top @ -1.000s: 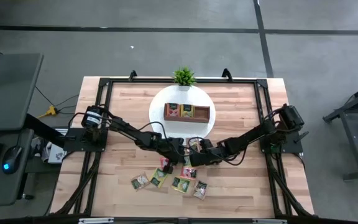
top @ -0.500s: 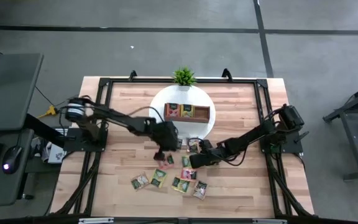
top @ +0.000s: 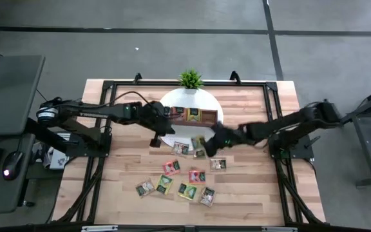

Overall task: Pick & Place Tea
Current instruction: Put the yellow tea bag into the middle section of the wooden organizer

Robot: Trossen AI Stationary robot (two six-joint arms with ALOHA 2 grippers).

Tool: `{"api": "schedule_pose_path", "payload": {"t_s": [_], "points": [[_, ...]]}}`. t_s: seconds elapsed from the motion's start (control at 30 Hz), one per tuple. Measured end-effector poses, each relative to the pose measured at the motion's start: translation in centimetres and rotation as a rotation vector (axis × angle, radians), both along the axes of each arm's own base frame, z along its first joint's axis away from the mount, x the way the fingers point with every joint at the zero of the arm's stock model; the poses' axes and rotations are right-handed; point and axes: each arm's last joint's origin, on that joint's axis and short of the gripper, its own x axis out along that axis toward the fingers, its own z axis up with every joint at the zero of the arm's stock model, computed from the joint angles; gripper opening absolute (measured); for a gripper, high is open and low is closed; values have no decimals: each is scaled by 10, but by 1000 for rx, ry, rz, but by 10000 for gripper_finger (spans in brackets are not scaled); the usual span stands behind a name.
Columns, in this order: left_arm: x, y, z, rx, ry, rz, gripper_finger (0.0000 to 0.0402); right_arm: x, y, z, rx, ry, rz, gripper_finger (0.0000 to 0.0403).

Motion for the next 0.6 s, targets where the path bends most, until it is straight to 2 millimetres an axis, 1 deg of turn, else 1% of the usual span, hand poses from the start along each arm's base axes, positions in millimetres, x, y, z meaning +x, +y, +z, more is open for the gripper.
{"api": "schedule_pose_path", "payload": {"t_s": [0.1,0.17,0.23,0.33,0.43,0.6], "points": [[-12,8,-10,-33,29,44,19,-19,-24,25,-72,-29,9,0],[-16,12,-19,-66,32,75,19,-32,-41,38,-114,-34,7,0],[-21,14,-32,-126,39,105,19,-45,-57,48,-157,-18,12,0],[-24,13,-45,-216,-18,118,19,-55,-77,71,-239,38,42,0],[-27,11,-56,-283,-72,155,19,-54,-96,96,-345,105,109,0],[-30,11,-63,-358,-151,211,19,-38,-129,127,-502,223,250,0]]}}
